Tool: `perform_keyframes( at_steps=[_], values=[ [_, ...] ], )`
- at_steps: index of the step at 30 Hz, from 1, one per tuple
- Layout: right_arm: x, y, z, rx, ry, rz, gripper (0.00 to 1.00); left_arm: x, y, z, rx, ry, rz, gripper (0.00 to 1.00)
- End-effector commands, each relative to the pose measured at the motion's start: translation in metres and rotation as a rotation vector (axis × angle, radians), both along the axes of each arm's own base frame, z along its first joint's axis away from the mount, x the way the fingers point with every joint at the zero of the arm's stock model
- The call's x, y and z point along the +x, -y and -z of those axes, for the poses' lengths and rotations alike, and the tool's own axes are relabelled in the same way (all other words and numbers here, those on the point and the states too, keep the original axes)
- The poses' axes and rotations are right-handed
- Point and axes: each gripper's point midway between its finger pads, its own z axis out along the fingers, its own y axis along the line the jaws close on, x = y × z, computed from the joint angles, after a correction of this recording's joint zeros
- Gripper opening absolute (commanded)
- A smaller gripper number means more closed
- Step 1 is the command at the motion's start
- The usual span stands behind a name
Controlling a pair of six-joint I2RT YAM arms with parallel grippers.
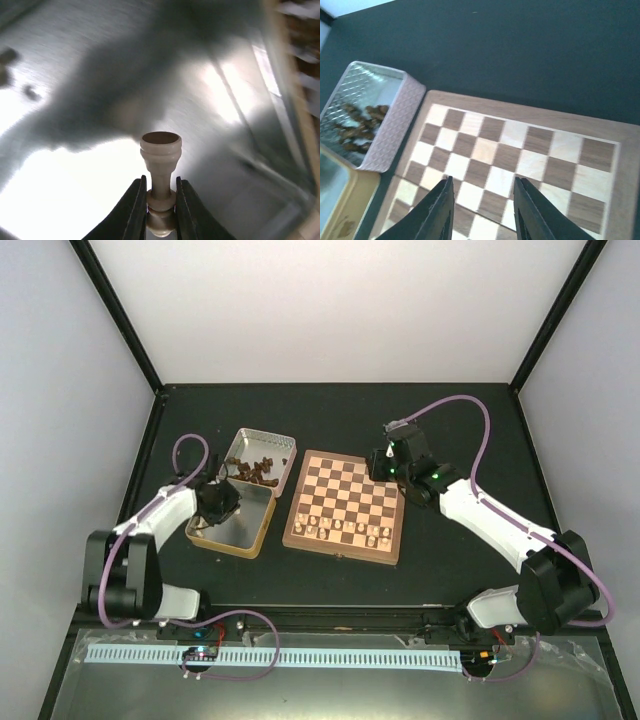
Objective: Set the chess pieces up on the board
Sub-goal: Pick up the chess piece from the storage box, then place the chess piece on the chessboard.
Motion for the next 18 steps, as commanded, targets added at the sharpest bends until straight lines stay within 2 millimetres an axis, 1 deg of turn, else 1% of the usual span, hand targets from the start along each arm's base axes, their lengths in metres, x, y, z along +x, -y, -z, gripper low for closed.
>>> perform_keyframes(
  at_steps=[1, 2, 3, 4, 5, 6, 7, 9, 11, 13, 15, 18],
  values=[
    [-0.003, -0.040, -0.032, 0.174, 0.047, -0.181, 0.36, 0.004, 0.054, -0.051, -0.258, 0.176, 0.232, 0.04],
    [-0.006, -0.051, -0.036, 0.217, 0.036, -0.227, 0.39, 0.006, 0.068, -0.069, -0.304, 0.248, 0.320, 0.04],
    [-0.010, -0.062, -0.038, 0.261, 0.008, -0.276, 0.45, 0.005, 0.082, -0.084, -0.342, 0.305, 0.404, 0.04],
    [-0.014, -0.073, -0.040, 0.305, -0.023, -0.324, 0.49, 0.004, 0.092, -0.097, -0.367, 0.345, 0.467, 0.04],
    [-0.020, -0.086, -0.041, 0.356, -0.067, -0.382, 0.52, 0.003, 0.106, -0.114, -0.390, 0.416, 0.550, 0.04],
    [-0.021, -0.093, -0.043, 0.384, -0.085, -0.412, 0.55, 0.001, 0.117, -0.128, -0.399, 0.477, 0.620, 0.04],
    [-0.027, -0.102, -0.048, 0.432, -0.108, -0.465, 0.58, 0.000, 0.125, -0.142, -0.396, 0.536, 0.674, 0.05],
    [-0.033, -0.114, -0.058, 0.495, -0.131, -0.526, 0.63, -0.005, 0.143, -0.167, -0.419, 0.659, 0.785, 0.05],
    [-0.038, -0.121, -0.072, 0.545, -0.131, -0.576, 0.69, -0.010, 0.156, -0.186, -0.442, 0.749, 0.864, 0.05],
    [-0.043, -0.128, -0.083, 0.587, -0.139, -0.625, 0.72, -0.016, 0.171, -0.202, -0.477, 0.832, 0.948, 0.05],
    [-0.047, -0.134, -0.090, 0.609, -0.150, -0.658, 0.73, -0.022, 0.184, -0.215, -0.513, 0.887, 1.032, 0.05],
    [-0.052, -0.139, -0.095, 0.637, -0.167, -0.681, 0.73, -0.027, 0.199, -0.229, -0.521, 0.928, 1.126, 0.05]
  ],
)
